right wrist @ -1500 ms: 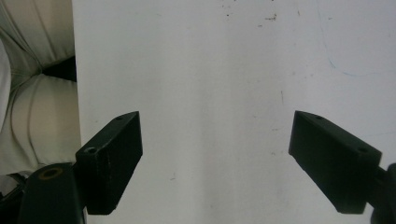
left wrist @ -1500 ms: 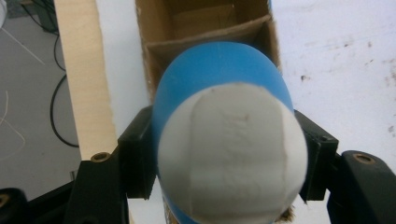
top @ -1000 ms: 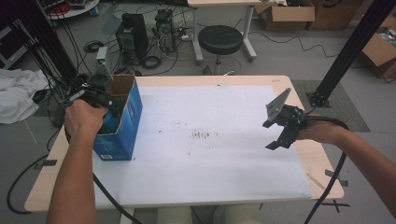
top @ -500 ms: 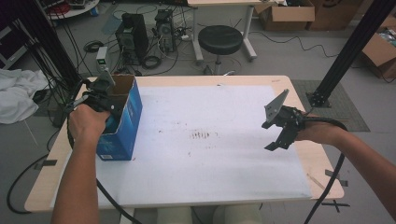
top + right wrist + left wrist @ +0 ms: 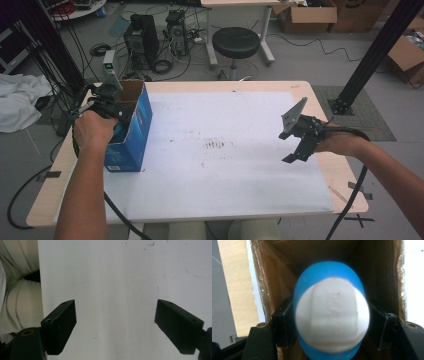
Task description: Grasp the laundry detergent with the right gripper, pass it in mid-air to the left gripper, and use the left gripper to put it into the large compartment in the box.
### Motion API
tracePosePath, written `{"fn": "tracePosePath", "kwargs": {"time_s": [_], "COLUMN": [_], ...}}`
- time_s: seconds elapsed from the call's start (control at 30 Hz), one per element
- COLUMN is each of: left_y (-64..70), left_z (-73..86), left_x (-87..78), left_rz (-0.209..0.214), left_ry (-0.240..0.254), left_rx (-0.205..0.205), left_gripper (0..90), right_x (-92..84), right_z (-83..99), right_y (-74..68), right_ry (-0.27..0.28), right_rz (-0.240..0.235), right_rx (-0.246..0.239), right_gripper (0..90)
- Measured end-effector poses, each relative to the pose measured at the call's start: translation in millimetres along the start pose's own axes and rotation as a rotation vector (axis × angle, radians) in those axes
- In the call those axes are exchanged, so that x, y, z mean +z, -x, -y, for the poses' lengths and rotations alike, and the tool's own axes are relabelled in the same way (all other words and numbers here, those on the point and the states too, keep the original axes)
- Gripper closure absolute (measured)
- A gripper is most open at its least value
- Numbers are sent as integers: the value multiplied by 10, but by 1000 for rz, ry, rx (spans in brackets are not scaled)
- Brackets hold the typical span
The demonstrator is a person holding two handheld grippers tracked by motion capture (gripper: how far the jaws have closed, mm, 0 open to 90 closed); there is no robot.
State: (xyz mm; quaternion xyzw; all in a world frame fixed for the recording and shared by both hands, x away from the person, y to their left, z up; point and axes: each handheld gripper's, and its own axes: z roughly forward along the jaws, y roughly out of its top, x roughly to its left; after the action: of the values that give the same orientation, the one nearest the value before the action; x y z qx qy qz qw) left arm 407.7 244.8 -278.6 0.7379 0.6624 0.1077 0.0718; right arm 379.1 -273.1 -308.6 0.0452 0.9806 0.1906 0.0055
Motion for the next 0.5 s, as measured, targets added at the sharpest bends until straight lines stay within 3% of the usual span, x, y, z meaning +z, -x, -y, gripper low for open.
{"fn": "tracePosePath", "kwargs": {"time_s": [0.27,0.5], "left_y": [-27,-13], "left_z": [19,13], "left_x": [-103,-267], "left_rz": [29,13], "left_ry": [11,28], "left_rx": [-14,-8], "left_gripper": [314,296], "right_x": [-21,-40], "right_z": [-11,-16], "right_y": [-19,-46], "right_ry": [3,8], "right_rz": [2,4], "right_rx": [-2,-4], "right_gripper": [175,175]}}
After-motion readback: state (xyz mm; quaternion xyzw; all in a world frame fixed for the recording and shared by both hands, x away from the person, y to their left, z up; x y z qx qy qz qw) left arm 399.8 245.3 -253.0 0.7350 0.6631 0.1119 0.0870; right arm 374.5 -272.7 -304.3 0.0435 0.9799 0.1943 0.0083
